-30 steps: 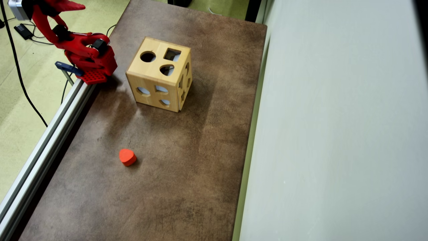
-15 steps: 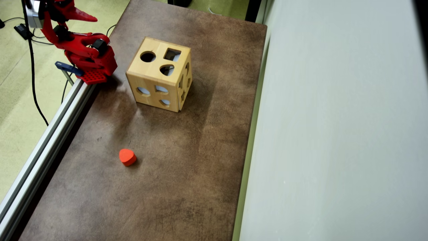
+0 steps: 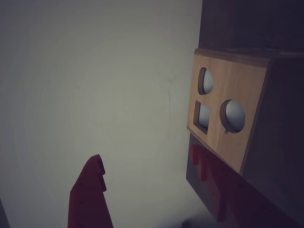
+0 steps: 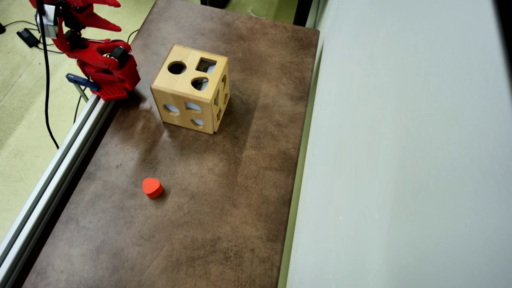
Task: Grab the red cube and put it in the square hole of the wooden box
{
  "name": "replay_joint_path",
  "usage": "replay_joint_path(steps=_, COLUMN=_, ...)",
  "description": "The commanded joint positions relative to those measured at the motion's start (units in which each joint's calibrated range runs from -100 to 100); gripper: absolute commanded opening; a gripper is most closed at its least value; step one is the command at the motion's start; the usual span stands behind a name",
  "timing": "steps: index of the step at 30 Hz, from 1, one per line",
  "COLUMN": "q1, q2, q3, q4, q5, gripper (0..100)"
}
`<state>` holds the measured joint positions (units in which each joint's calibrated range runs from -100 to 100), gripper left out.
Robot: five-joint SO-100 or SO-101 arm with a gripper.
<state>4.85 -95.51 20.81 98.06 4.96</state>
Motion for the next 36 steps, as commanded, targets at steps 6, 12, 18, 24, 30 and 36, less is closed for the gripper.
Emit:
replay_joint_path(steps=6, q1=-0.5, q2=0.3, q3=0.0, q4=-0.2, q5=0.4, gripper=16)
replay_joint_path(steps=12, q1=-0.5, q2=0.3, q3=0.0, q4=-0.2, q5=0.3, gripper=1)
replay_joint_path(steps=18, q1=-0.5, q2=0.3, q3=-0.1, q4=-0.1, q5=0.0, gripper=2)
replay_joint_path(steps=24, q1=-0.5, q2=0.3, q3=-0.1, q4=-0.1, q5=-0.1, gripper=2)
replay_joint_path(steps=30, q1=-0.4, q2=0.3, q3=0.1, q4=-0.3, q5=0.3, gripper=2)
replay_joint_path(steps=36, q1=-0.4, q2=0.3, q3=0.2, q4=-0.4, q5=0.3, gripper=2)
